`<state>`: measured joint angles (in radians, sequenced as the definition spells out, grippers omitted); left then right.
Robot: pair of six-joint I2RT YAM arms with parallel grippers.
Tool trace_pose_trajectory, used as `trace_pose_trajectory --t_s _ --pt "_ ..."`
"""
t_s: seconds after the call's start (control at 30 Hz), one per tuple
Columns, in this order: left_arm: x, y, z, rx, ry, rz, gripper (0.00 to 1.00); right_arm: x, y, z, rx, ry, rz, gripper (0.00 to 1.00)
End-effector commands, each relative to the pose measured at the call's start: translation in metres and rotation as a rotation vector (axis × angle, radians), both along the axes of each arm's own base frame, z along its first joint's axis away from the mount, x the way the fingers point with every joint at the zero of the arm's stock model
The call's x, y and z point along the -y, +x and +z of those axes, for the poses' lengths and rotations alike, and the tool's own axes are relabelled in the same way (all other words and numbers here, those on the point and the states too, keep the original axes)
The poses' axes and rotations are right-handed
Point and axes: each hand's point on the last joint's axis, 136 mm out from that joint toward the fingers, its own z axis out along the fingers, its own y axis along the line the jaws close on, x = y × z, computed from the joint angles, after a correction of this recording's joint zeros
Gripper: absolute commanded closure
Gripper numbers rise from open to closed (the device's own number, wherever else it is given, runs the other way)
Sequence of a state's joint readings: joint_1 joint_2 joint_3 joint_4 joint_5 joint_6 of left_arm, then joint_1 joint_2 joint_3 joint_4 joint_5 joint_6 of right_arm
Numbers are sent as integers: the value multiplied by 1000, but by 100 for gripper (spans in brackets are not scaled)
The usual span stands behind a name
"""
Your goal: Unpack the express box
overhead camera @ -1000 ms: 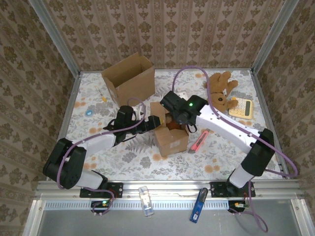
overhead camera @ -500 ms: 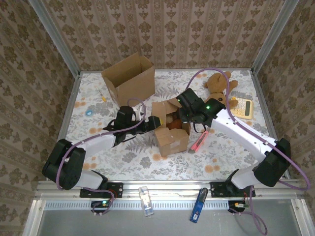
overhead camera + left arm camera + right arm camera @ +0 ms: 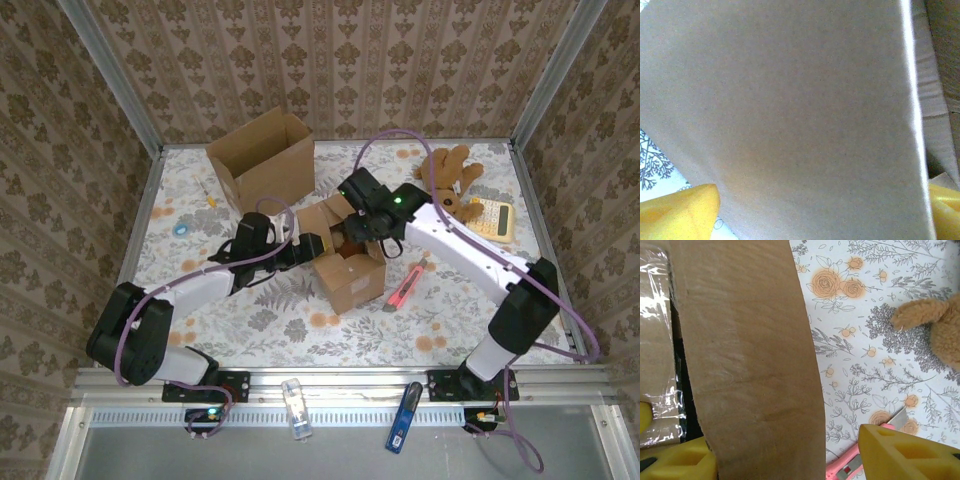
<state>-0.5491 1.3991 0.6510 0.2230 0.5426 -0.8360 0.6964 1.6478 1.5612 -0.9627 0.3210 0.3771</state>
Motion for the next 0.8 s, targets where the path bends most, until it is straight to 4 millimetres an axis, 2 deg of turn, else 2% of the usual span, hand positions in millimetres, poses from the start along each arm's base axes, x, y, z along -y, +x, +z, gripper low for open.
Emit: trace_pose_trajectory --t_s 0.0,0.17,0.4,0.77 --pt "-19 -28 -50 -153 152 -30 10 24 12 -6 20 -231 -17 38" --pt "-18 -28 -48 -151 153 -36 10 5 14 -3 48 -308 58 34" --pt "-17 -27 -47 -149 152 -37 10 -11 15 0 83 -374 144 26" --pt "-15 -27 -44 -147 145 -46 10 -40 29 16 247 -362 294 22"
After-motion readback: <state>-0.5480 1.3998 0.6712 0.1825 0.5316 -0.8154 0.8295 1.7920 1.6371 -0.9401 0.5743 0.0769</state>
